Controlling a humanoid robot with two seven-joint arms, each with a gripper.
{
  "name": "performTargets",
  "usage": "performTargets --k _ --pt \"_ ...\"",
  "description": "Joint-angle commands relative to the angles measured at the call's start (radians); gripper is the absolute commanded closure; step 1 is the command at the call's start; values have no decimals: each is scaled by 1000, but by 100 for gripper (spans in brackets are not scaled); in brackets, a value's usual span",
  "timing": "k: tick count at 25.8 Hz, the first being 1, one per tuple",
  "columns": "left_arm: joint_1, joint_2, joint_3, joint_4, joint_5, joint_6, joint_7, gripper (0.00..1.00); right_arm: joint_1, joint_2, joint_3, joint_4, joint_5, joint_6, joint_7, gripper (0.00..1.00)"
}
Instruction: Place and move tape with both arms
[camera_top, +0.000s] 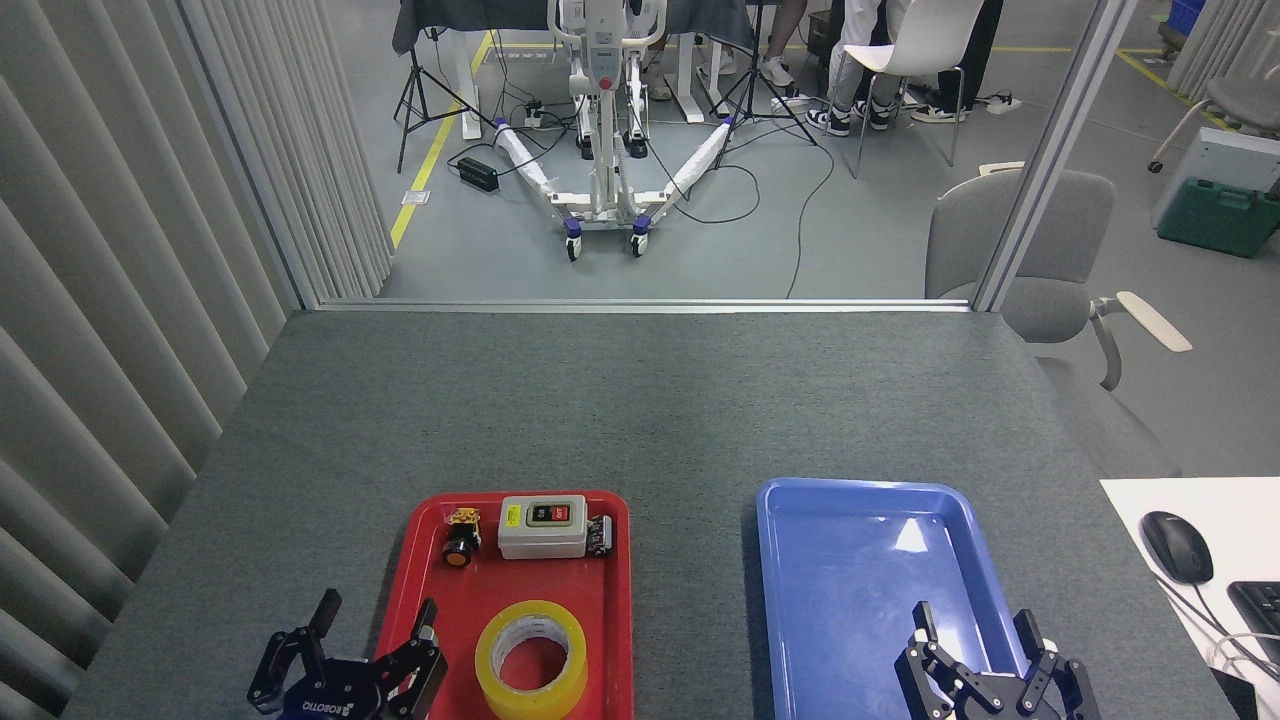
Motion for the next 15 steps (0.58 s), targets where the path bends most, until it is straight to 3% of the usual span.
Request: performTargets --k 1,15 --pt "0 -1 0 0 0 0 3 0 0 -1 1 -1 0 0 1 0" --pt "-8 -20 -3 3 0 13 -8 0 -9 -2 0 -1 0 0 0 0"
